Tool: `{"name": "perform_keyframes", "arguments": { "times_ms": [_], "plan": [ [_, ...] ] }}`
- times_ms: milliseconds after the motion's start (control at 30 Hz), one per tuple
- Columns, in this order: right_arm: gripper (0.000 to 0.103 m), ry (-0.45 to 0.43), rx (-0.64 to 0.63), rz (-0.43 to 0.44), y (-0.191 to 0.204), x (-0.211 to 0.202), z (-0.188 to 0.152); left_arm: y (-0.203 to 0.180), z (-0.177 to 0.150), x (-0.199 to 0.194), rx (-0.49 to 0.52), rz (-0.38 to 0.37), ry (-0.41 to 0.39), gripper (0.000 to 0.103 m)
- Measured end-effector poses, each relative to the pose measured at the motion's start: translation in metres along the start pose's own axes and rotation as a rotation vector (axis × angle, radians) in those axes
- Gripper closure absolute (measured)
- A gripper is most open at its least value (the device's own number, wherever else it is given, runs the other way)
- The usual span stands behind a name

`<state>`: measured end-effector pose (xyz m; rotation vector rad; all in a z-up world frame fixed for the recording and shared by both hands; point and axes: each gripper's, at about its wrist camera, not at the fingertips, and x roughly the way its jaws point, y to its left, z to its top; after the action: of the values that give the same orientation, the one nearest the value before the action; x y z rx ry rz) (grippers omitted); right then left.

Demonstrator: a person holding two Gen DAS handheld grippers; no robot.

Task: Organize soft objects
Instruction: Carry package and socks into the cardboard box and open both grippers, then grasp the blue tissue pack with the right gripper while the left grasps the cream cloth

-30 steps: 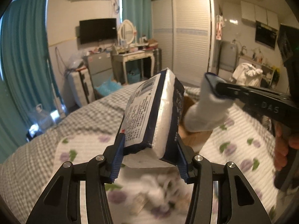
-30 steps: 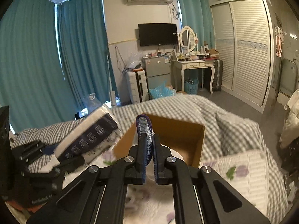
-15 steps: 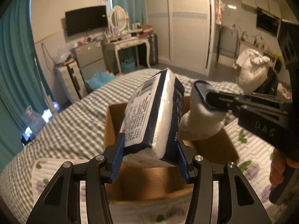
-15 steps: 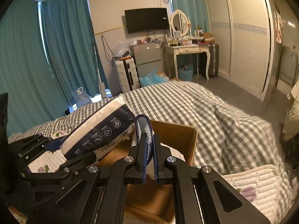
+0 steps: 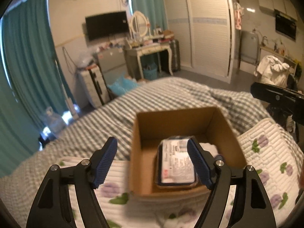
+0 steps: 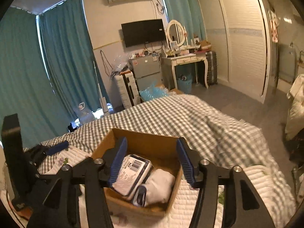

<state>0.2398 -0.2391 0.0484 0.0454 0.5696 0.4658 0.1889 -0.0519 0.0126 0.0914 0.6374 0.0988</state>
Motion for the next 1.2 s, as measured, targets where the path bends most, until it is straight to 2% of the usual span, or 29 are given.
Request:
{"name": "perform_keyframes", "arguments": {
  "times_ms": [133,200,267,333,467,600,700,833,900,1100,1200],
  "plan": [
    [0.036,-0.026,-0.069,-0.034,0.017,-0.057,0.003,0.015,0.008,-0.062,-0.012,0.009,-0.081,0.026],
    [0.027,-0.027,-0.106,-0.039,0.027,-0.082,0.002,0.021,0.005,-0.091,-0.024,0.015,-0.109,0.024],
    [0.008,-0.027,-0.134,-0.040,0.034,-0.104,-0.003,0.024,0.000,-0.113,-0.038,0.025,-0.136,0.014],
    [0.001,-0.031,-0.152,-0.024,0.039,-0.124,-0.012,0.022,-0.011,-0.135,-0.038,0.027,-0.160,0.013],
    [0.000,0.036,-0.196,0.011,0.046,-0.141,-0.041,0.010,-0.038,-0.148,-0.032,0.004,-0.137,0.013],
    [0.000,0.145,-0.268,0.010,0.044,-0.128,-0.085,-0.006,-0.074,-0.134,-0.047,-0.023,-0.051,0.013],
    [0.000,0.250,-0.310,0.022,0.038,-0.105,-0.122,-0.025,-0.108,-0.111,-0.080,-0.060,0.042,0.013],
    [0.000,0.370,-0.334,0.054,0.025,-0.068,-0.166,-0.046,-0.142,-0.090,-0.099,-0.044,0.128,0.013],
    [0.000,0.429,-0.349,0.059,0.020,-0.048,-0.181,-0.055,-0.156,-0.075,-0.094,-0.031,0.176,0.013],
    [0.000,0.559,-0.426,0.117,0.016,-0.004,-0.219,-0.062,-0.192,-0.053,-0.093,-0.034,0.257,0.014],
    [0.006,0.605,-0.467,0.127,0.021,0.014,-0.233,-0.061,-0.202,-0.048,-0.079,-0.037,0.282,0.014]
  ]
}}
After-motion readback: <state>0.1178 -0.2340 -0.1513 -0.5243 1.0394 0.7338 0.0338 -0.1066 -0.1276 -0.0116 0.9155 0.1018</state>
